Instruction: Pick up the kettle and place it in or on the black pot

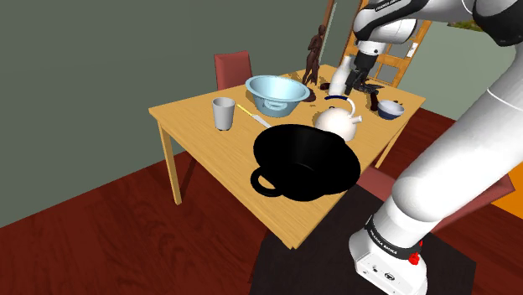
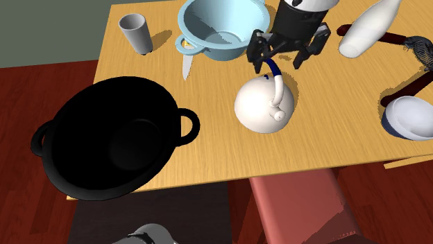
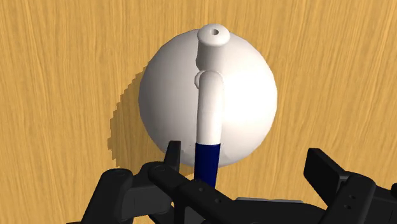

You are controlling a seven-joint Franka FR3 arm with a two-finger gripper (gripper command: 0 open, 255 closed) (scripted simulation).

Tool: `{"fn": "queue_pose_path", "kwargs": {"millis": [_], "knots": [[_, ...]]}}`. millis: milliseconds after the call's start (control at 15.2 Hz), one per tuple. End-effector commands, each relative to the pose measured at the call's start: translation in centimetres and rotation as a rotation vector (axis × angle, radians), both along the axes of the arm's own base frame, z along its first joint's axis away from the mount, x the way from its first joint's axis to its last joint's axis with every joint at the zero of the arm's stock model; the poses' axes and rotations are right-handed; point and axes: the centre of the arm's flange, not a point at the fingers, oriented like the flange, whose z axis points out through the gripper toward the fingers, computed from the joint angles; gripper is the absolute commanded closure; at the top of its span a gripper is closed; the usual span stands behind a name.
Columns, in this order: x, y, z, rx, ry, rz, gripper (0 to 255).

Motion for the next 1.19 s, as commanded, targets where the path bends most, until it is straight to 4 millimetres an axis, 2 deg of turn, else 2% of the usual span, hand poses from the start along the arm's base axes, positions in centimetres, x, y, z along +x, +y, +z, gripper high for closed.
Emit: {"fn": "queue_pose_path", "kwargs": {"millis": [0, 528, 990, 1056, 1122], "knots": [[0.5, -2.1, -0.6, -0.002, -0.002, 0.006, 0], [0.6, -2.2, -4.6, -0.002, -0.002, 0.006, 0], [0.6, -2.2, -4.5, -0.002, -0.002, 0.006, 0], [0.6, -2.2, -4.5, -0.002, -0.002, 0.006, 255], [0.6, -2.2, -4.5, -0.002, -0.002, 0.006, 255]]}}
